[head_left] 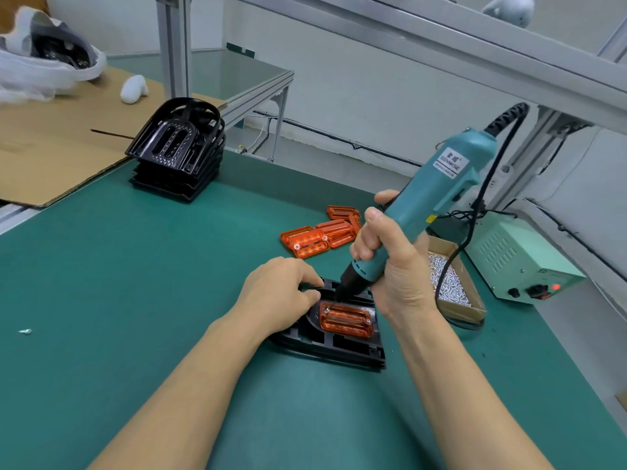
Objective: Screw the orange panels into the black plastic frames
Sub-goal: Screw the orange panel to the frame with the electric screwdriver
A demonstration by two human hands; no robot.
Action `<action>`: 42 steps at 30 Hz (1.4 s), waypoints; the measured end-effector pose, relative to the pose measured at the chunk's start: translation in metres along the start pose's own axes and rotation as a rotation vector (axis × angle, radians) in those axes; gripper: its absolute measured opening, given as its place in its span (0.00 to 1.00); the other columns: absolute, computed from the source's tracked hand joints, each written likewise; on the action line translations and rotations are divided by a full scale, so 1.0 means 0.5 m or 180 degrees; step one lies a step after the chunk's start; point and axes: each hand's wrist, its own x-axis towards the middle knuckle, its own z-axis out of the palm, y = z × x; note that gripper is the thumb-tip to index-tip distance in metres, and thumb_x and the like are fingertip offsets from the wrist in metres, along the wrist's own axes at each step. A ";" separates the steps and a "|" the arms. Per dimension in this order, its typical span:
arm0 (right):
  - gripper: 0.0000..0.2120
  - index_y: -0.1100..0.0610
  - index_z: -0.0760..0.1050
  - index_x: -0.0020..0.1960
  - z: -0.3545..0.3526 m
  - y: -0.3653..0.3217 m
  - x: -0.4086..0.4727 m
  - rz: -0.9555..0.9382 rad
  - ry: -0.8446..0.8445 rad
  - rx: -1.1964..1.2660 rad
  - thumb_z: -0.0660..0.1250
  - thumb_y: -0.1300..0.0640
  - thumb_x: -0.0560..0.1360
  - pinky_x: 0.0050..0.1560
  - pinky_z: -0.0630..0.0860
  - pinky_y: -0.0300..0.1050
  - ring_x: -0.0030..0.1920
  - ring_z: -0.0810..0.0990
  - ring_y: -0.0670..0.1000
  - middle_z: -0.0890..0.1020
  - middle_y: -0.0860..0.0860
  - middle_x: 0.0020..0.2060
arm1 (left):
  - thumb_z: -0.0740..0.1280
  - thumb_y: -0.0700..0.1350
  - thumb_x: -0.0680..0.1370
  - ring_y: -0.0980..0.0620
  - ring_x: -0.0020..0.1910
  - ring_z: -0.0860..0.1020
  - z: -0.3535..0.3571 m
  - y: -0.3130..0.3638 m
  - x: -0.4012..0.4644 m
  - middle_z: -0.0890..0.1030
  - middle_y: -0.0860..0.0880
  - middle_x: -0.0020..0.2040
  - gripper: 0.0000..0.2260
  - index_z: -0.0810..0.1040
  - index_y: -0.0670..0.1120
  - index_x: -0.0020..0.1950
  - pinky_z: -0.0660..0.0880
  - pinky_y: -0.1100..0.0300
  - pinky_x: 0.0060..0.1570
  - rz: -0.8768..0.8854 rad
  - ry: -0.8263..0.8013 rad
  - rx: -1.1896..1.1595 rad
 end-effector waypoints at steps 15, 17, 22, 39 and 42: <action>0.09 0.54 0.73 0.50 0.018 0.007 0.011 -0.0022 -0.0658 -0.0412 0.65 0.65 0.73 0.29 0.67 0.40 0.23 0.66 0.48 0.69 0.46 0.23 | 0.67 0.48 0.76 0.53 0.53 0.76 0.000 0.006 -0.004 0.81 0.58 0.53 0.09 0.82 0.56 0.54 0.72 0.58 0.50 -0.0089 0.0001 0.0000; 0.10 0.53 0.73 0.50 0.023 0.007 0.016 0.0025 -0.0950 -0.0505 0.65 0.65 0.73 0.29 0.67 0.39 0.22 0.66 0.47 0.70 0.46 0.22 | 0.67 0.48 0.76 0.54 0.52 0.76 -0.001 0.006 -0.005 0.81 0.59 0.51 0.09 0.82 0.58 0.54 0.72 0.58 0.49 -0.0099 -0.0024 -0.0004; 0.09 0.55 0.73 0.51 0.032 0.008 0.033 0.0268 -0.1310 -0.0528 0.64 0.66 0.73 0.28 0.68 0.38 0.22 0.65 0.47 0.70 0.47 0.22 | 0.66 0.49 0.76 0.53 0.52 0.75 -0.003 0.005 -0.006 0.79 0.59 0.48 0.09 0.81 0.58 0.55 0.72 0.58 0.50 -0.0135 -0.0080 -0.0011; 0.08 0.53 0.75 0.49 0.011 0.007 0.037 0.0232 -0.1038 -0.0188 0.68 0.61 0.70 0.27 0.68 0.37 0.22 0.65 0.47 0.69 0.47 0.22 | 0.68 0.47 0.76 0.54 0.60 0.75 0.002 0.004 0.003 0.79 0.59 0.60 0.10 0.82 0.54 0.57 0.72 0.53 0.60 -0.0102 -0.0013 -0.0056; 0.08 0.53 0.76 0.49 0.010 0.007 0.038 0.0226 -0.1059 -0.0203 0.67 0.61 0.71 0.27 0.68 0.37 0.22 0.65 0.47 0.69 0.47 0.22 | 0.68 0.47 0.76 0.54 0.61 0.74 0.002 0.005 0.003 0.79 0.59 0.60 0.10 0.82 0.54 0.57 0.71 0.54 0.60 -0.0113 -0.0009 -0.0064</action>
